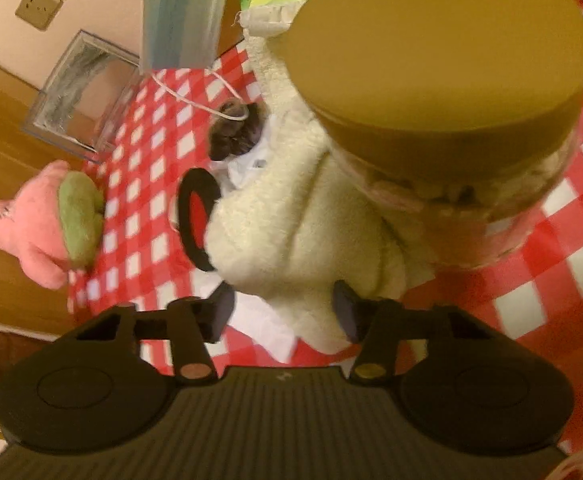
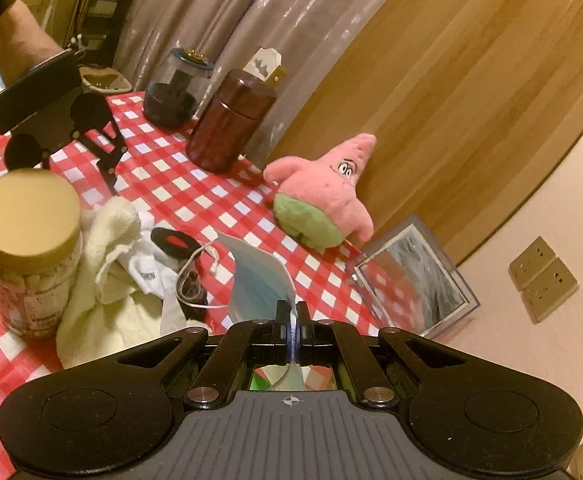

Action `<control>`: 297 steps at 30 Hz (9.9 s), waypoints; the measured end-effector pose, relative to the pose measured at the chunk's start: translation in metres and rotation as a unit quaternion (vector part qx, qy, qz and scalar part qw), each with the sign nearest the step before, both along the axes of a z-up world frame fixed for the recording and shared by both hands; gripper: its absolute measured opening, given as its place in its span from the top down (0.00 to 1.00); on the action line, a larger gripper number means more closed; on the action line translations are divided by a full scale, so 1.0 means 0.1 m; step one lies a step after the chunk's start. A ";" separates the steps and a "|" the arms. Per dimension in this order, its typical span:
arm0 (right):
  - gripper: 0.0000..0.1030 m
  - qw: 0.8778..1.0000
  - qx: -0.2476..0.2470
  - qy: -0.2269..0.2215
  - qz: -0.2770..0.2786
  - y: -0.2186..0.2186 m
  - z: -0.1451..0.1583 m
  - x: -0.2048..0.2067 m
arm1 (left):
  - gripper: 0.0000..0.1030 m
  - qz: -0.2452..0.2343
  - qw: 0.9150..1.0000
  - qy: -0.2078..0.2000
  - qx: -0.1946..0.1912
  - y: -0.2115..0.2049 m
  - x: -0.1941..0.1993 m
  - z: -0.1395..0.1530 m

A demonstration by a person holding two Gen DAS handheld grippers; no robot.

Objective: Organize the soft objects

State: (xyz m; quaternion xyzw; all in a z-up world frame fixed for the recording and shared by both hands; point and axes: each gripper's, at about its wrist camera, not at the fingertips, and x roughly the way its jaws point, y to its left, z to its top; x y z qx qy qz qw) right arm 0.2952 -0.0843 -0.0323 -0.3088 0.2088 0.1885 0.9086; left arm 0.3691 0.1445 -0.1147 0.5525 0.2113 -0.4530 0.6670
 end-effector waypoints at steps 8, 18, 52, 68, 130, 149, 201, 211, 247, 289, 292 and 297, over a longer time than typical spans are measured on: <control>0.99 1.000 0.004 0.006 -0.005 -0.03 -0.06 0.01 | 0.62 -0.025 0.999 -0.014 -0.025 -0.09 0.10 0.16; 0.99 1.000 0.009 0.010 -0.023 -0.14 -0.08 0.03 | 0.93 0.004 0.999 0.019 -0.032 -0.11 0.13 0.25; 0.99 0.987 0.136 -0.061 -0.060 -0.77 1.13 -0.98 | 0.94 0.260 0.906 0.009 -0.334 -1.11 -0.65 3.18; 0.99 0.976 0.149 -0.072 -0.142 -1.87 1.19 -1.15 | 0.94 0.281 0.881 0.070 -0.373 -2.56 -0.59 3.21; 0.38 0.920 0.323 0.133 -0.176 -2.37 -0.09 -1.12 | 0.49 0.482 0.735 0.142 -0.456 -1.46 -1.16 1.87; 0.81 0.915 0.253 0.275 -0.153 -2.11 -0.77 -0.30 | 0.48 0.522 0.700 0.160 -0.459 -1.15 -1.36 1.46; 0.75 0.942 0.195 0.212 -0.173 -2.17 -0.74 0.69 | 0.44 0.491 0.706 0.173 -0.480 -1.26 -1.19 1.38; 0.47 0.930 0.264 0.172 -0.187 -2.22 -0.21 0.02 | 0.38 0.490 0.714 0.145 -0.479 -1.28 -1.35 1.57; 0.36 0.950 0.254 0.176 -0.048 -1.13 0.66 -0.56 | 0.07 0.523 0.756 0.001 -0.393 0.38 -1.65 2.27; 0.48 0.915 0.039 0.385 0.111 0.71 -0.68 1.92 | 0.19 0.375 0.885 0.177 -0.212 0.16 1.00 0.49; 0.60 0.913 0.039 0.392 0.107 0.74 -0.79 1.96 | 0.19 0.375 0.884 0.187 -0.208 0.12 1.05 0.42; 0.80 0.915 0.042 0.388 0.104 0.72 -0.78 1.96 | 0.19 0.368 0.887 0.198 -0.195 0.06 1.08 0.34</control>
